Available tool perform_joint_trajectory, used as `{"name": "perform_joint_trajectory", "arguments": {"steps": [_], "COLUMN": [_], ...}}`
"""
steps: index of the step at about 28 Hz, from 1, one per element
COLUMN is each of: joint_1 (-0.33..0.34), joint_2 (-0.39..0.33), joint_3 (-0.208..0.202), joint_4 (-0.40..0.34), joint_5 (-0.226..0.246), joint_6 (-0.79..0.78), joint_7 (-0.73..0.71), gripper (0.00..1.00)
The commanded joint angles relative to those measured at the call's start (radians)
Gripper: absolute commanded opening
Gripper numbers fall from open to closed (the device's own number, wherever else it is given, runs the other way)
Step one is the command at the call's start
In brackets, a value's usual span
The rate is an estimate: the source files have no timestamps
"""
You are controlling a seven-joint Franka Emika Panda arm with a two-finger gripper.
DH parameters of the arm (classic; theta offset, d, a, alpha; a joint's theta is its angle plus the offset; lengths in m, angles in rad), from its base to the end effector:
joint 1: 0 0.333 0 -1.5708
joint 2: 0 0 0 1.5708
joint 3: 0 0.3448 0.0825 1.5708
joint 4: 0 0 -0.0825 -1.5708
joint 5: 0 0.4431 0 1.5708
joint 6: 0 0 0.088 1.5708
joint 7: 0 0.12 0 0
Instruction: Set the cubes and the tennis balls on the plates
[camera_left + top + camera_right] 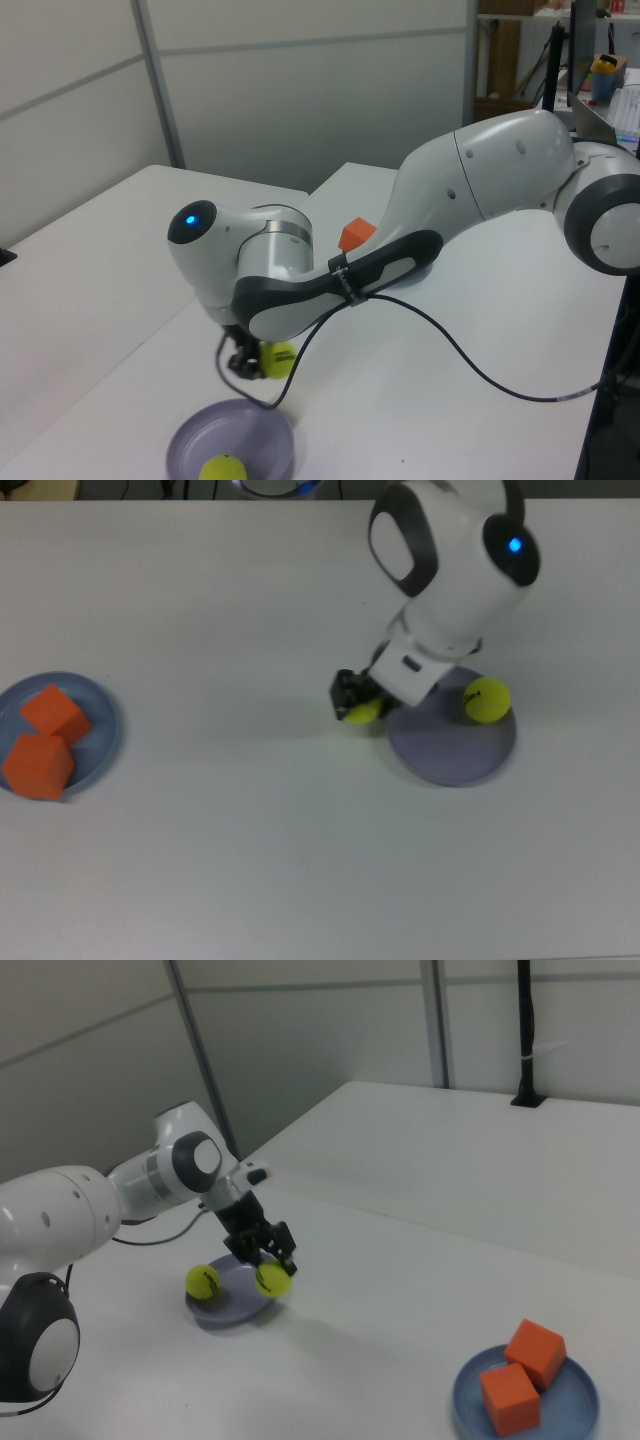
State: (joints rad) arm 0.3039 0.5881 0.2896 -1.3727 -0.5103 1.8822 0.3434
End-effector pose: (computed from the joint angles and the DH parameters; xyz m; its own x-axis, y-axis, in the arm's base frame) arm 0.6945 0.3647 0.3736 0.9261 0.3754 0.0384 0.3450 -0.8835 0.3169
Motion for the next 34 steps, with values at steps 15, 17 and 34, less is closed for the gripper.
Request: {"name": "perform_joint_trajectory", "arguments": {"steps": [15, 17, 34], "joint_1": [0.109, 0.109, -0.051], "joint_2": [0.006, 0.004, -0.255], "joint_3": [0.010, 0.008, -0.001], "joint_4": [-0.037, -0.032, -0.025], "joint_5": [0.024, 0.026, 0.236], "joint_6": [0.130, 0.130, -0.130], "joint_7": [0.152, 0.154, -0.121], "gripper": [1.00, 1.00, 1.00]}}
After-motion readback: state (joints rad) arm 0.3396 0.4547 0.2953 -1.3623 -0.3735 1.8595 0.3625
